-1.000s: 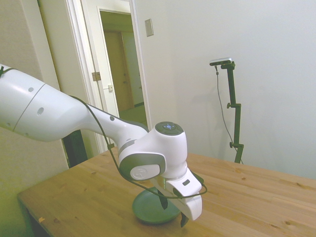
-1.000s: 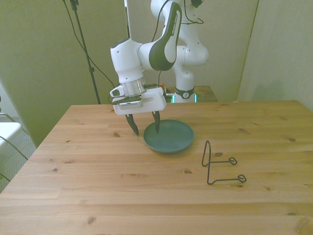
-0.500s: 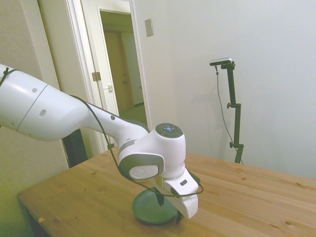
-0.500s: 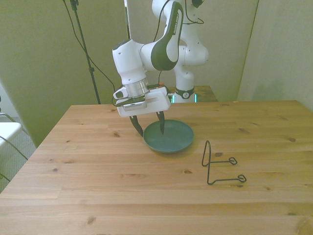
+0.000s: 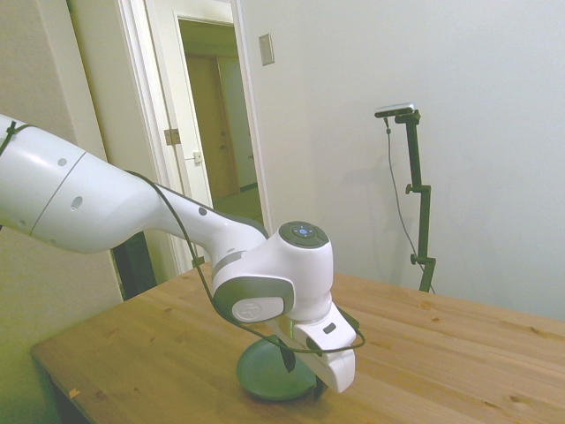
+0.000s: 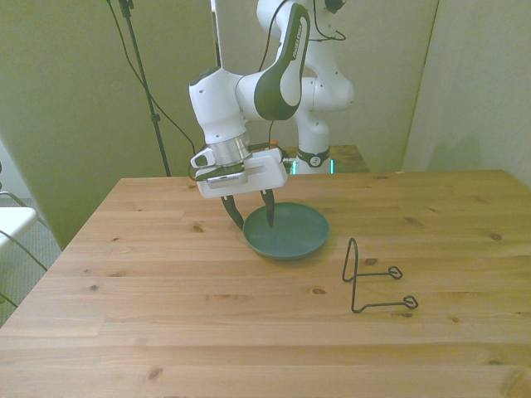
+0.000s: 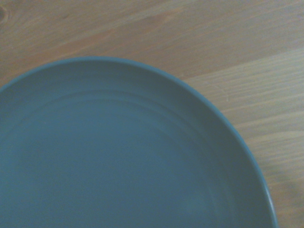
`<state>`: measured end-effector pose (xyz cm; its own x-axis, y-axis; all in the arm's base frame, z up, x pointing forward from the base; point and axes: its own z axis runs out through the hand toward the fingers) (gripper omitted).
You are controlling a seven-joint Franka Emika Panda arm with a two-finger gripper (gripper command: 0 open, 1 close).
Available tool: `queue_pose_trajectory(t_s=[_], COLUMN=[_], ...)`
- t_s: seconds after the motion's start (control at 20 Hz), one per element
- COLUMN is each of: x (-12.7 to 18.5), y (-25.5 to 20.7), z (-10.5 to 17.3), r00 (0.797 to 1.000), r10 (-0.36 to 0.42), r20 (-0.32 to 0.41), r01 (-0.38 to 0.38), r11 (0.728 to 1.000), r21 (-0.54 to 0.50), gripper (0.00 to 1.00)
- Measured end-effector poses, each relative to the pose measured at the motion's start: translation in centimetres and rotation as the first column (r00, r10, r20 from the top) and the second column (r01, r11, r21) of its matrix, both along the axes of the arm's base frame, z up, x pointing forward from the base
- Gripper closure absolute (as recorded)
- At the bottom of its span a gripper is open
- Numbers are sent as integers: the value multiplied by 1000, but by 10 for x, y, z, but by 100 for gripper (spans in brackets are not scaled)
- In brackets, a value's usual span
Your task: Load the plate
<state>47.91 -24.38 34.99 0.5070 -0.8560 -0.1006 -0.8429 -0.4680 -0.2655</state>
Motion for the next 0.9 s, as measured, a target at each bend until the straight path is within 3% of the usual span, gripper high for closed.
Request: queue_pose_trajectory(t_s=[0.9], x=[2], y=[-4], z=[0], r00=[999], r10=[12], r20=[-44], r01=[-12], r11=[1000], r21=[2], gripper=[100])
